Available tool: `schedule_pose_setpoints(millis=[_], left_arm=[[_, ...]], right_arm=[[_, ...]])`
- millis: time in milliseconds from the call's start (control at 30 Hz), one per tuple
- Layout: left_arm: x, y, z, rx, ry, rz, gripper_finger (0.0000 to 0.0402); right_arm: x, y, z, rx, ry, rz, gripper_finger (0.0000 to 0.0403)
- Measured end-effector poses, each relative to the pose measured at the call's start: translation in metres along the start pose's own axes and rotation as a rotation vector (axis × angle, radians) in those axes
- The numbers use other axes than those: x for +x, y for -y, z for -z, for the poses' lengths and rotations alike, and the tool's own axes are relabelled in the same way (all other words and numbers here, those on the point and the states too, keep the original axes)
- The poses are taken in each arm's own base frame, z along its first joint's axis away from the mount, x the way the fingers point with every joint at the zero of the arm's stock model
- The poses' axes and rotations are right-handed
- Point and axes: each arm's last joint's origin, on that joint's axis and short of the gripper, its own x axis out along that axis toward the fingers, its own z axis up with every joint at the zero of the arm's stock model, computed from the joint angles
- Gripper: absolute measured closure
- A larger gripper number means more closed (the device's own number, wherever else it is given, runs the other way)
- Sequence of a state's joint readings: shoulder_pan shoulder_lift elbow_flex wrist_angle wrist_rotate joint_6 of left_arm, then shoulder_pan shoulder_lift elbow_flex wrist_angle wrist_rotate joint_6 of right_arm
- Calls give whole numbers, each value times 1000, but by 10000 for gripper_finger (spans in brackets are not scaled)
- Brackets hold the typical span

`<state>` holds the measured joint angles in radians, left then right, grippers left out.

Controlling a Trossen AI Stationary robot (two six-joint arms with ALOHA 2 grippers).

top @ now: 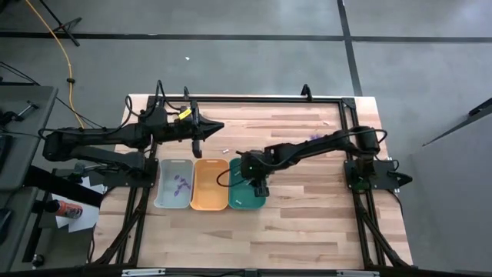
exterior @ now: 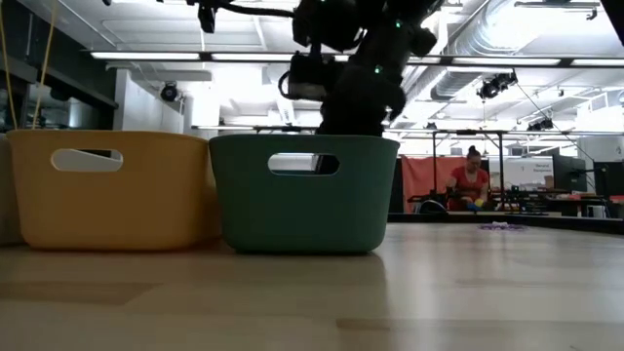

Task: Sort Halloween decoration
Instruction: Put the white bone toy into the green bin

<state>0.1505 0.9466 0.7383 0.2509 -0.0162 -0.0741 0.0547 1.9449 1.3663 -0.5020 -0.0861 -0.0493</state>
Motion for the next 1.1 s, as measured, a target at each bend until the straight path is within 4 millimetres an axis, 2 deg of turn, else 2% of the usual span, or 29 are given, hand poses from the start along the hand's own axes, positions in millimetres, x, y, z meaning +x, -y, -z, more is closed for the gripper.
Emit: schedule_pose_setpoints(millis=[67,167,333,433,533,600,700,833,967,1100], left_arm=[[-2,0,-1,0,5,0,401],[-5,0,-3,27,10,0,401],[-14,-2,-8,50,20,-12,401],[-16,-3,-8,26,9,-19,401],[-17,-3,-7,-15,-2,-9,401],[-17,-2,-5,-18,-23,15,401],[-13,-1,0,-20,-63,58,401],[-10,-1,4,-20,-90,76,401],[-8,-1,8,-30,-119,58,401],[-7,-2,10,-83,-136,42,401]], right_arm=[[-9,1,-6,-12,-10,0,238],[-36,3,-13,-29,-23,5,235],[-100,12,-17,4,119,68,234],[-131,20,0,102,198,133,234],[-153,25,23,228,332,181,234],[-162,25,37,313,466,202,234],[-164,22,58,401,675,199,234],[-169,21,68,400,953,147,246],[-177,22,66,279,1071,74,296],[-192,24,56,143,1111,41,379]])
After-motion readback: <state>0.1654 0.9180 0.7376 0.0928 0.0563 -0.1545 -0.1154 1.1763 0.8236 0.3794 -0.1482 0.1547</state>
